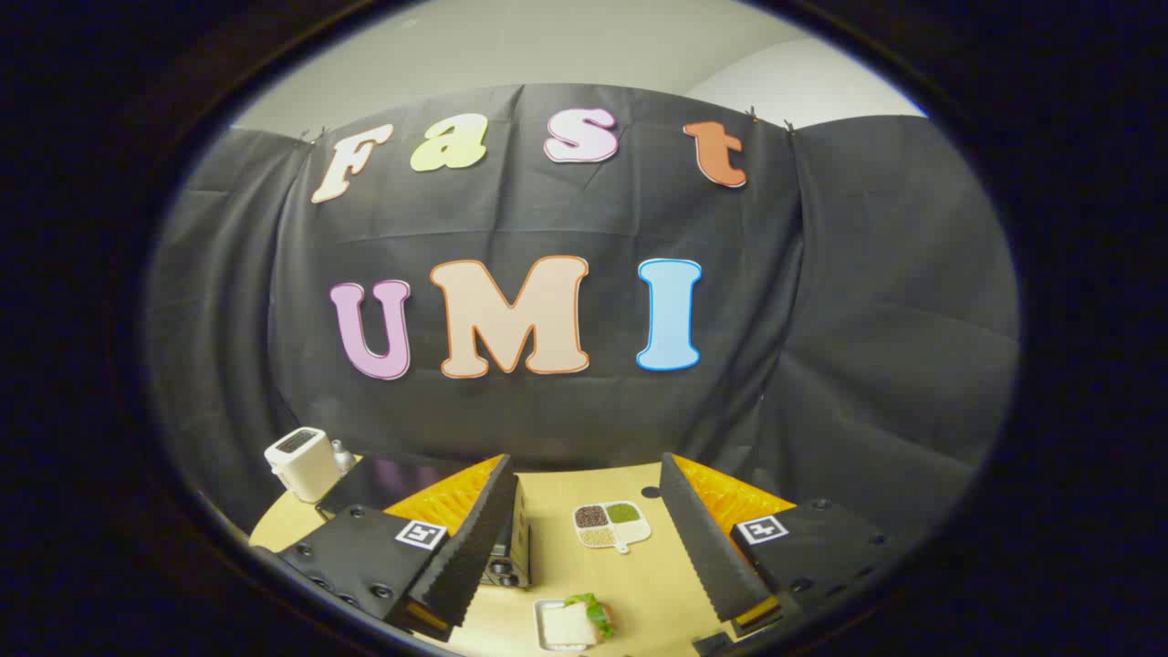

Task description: Open the toaster oven, put the food inside, and close the toaster oven door.

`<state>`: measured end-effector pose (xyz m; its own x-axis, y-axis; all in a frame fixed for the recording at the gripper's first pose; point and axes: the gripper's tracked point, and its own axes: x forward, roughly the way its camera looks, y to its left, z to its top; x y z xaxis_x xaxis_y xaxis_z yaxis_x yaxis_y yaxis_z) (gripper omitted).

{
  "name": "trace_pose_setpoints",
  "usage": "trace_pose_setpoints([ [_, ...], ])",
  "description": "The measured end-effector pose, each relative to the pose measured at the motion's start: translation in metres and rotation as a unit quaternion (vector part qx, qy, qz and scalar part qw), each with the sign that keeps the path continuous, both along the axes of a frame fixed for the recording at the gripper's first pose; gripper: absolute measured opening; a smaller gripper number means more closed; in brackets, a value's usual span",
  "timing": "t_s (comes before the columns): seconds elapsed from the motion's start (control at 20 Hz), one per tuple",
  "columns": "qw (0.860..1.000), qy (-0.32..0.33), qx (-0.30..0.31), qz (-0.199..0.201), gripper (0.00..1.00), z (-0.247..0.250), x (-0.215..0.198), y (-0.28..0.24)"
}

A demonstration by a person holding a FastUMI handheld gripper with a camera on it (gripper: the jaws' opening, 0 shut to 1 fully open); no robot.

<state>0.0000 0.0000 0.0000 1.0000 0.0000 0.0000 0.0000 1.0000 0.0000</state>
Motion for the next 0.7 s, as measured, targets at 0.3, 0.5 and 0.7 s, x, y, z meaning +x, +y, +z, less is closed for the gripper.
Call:
trace_pose_setpoints([
  [0.3, 0.999, -0.016, 0.016, -0.034, 0.99, 0.004, -0.012, 0.019],
  [0.5, 0.997, -0.025, 0.019, -0.065, 0.99, -0.001, -0.02, 0.025],
  [0.7, 0.997, -0.026, 0.022, -0.074, 0.99, -0.016, -0.024, 0.04],
])
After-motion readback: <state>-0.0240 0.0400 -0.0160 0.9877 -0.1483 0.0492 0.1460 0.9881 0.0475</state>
